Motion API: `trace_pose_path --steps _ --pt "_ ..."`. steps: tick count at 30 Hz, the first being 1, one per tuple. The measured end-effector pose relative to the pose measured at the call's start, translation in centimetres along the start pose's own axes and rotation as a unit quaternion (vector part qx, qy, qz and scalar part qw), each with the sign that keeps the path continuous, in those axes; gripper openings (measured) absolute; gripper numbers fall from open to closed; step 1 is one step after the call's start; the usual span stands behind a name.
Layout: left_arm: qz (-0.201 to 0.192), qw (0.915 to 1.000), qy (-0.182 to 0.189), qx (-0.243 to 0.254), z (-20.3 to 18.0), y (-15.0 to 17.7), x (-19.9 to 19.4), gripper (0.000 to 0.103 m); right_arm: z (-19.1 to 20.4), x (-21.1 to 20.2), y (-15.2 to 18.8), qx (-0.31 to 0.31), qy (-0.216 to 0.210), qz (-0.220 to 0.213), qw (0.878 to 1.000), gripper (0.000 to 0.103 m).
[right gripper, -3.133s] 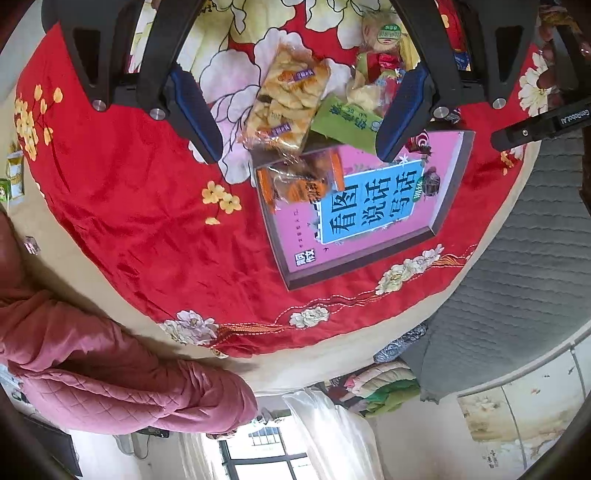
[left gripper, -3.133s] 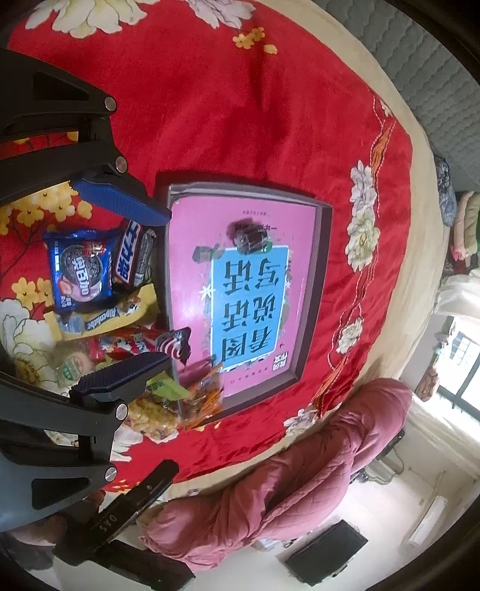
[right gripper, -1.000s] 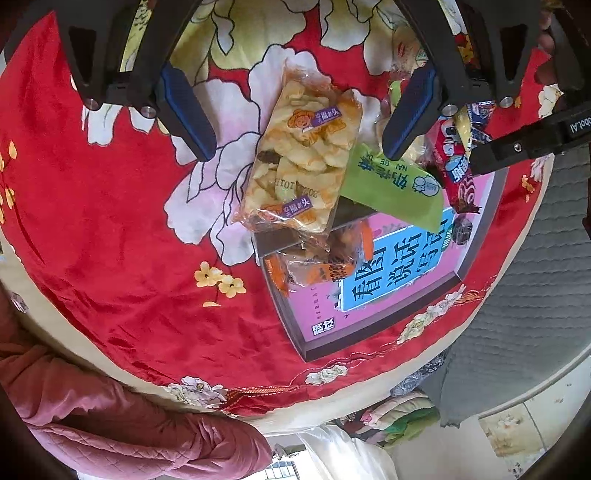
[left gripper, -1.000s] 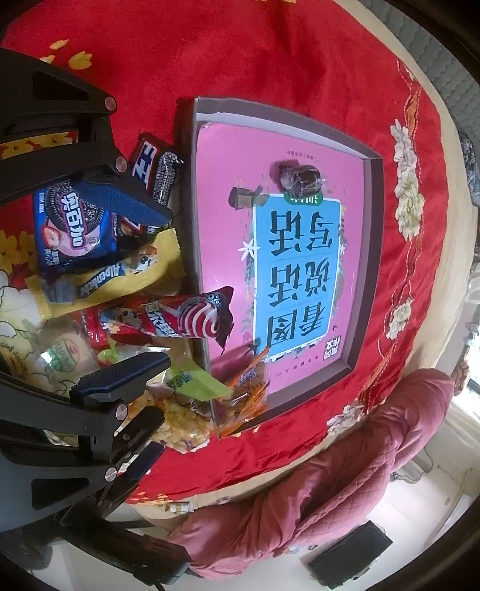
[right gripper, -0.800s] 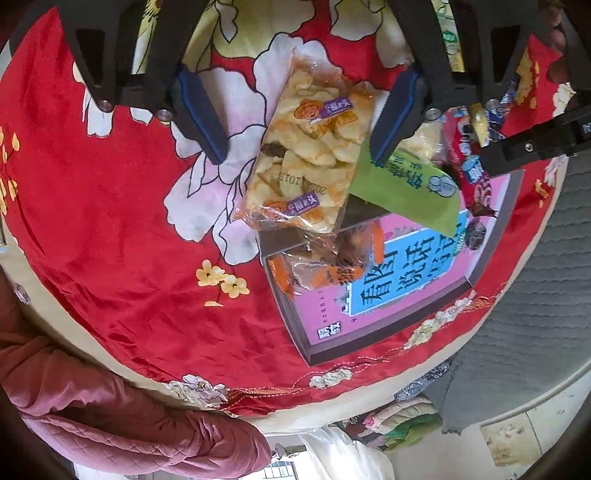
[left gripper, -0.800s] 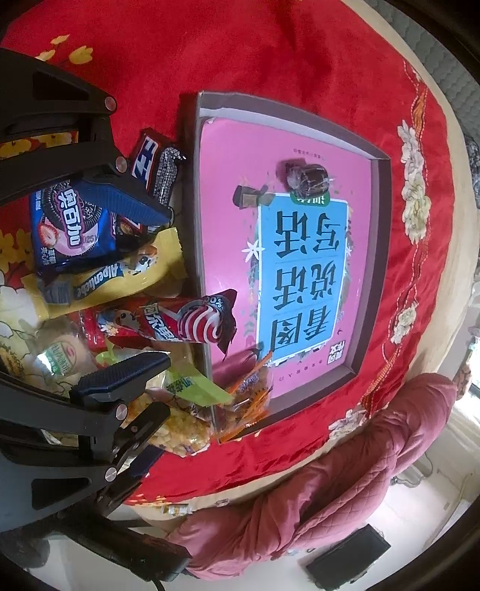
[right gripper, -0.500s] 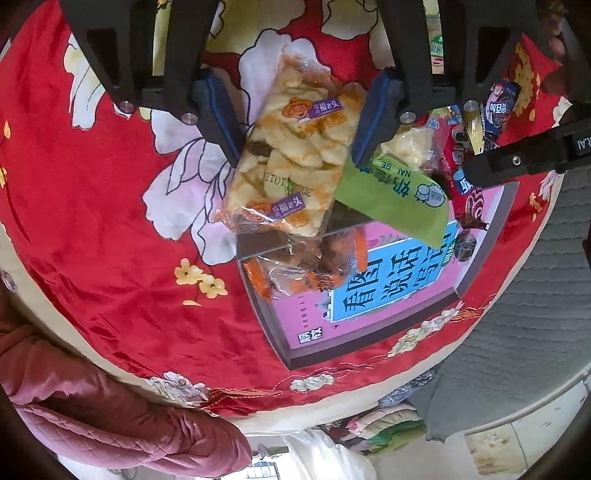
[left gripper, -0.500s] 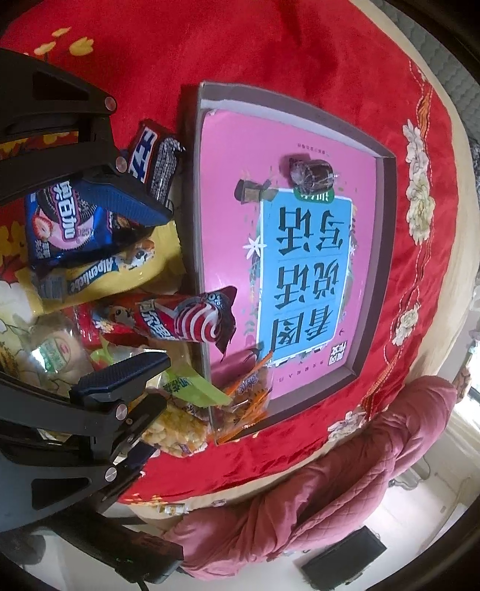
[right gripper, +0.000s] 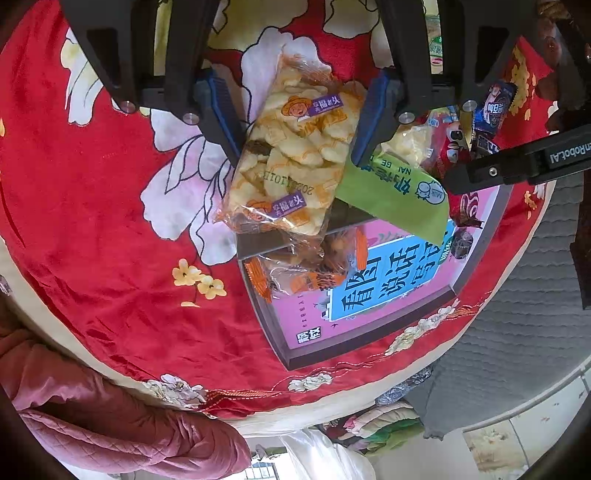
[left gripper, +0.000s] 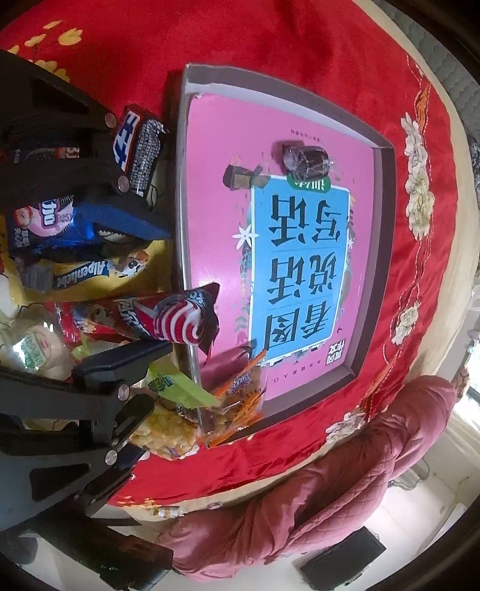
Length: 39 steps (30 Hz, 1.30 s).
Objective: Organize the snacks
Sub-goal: 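Lift the cracker bag with the right gripper while the left gripper grasps the red-white tube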
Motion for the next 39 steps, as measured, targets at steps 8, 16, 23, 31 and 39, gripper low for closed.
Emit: trace_pose_path --steps 8,16,23,31,39 --pt "0.006 0.9999 -0.009 0.012 -0.6 0.1 0.8 0.053 0.1 0.1 0.0 -0.005 0.001 -0.001 1.000 0.057" --pt "0.005 0.9998 0.001 0.018 -0.6 0.1 0.5 0.039 0.1 0.0 -0.1 -0.004 0.000 -0.002 1.000 0.057" --pt "-0.003 0.9997 0.016 0.017 -0.5 0.1 -0.3 0.032 0.0 -0.2 -0.1 -0.001 -0.002 -0.003 1.000 0.056" --pt "-0.013 0.9991 0.041 -0.001 0.2 -0.3 -1.5 0.031 -0.3 -0.8 -0.1 0.004 -0.001 -0.007 1.000 0.056" --pt "-0.016 0.9980 0.060 -0.009 0.8 -0.5 -2.4 0.026 -0.4 -1.0 -0.1 0.006 -0.002 -0.010 1.000 0.056"
Point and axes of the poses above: each gripper's, at about its wrist camera, not at the fingertips, and x roughly the way its jaws point, z to its left, y to its underside, the point moved 4 cm from there along x, roughly the way its jaws point, and after that the axes turned 8 degrees about -y, right-handed, at the moved point
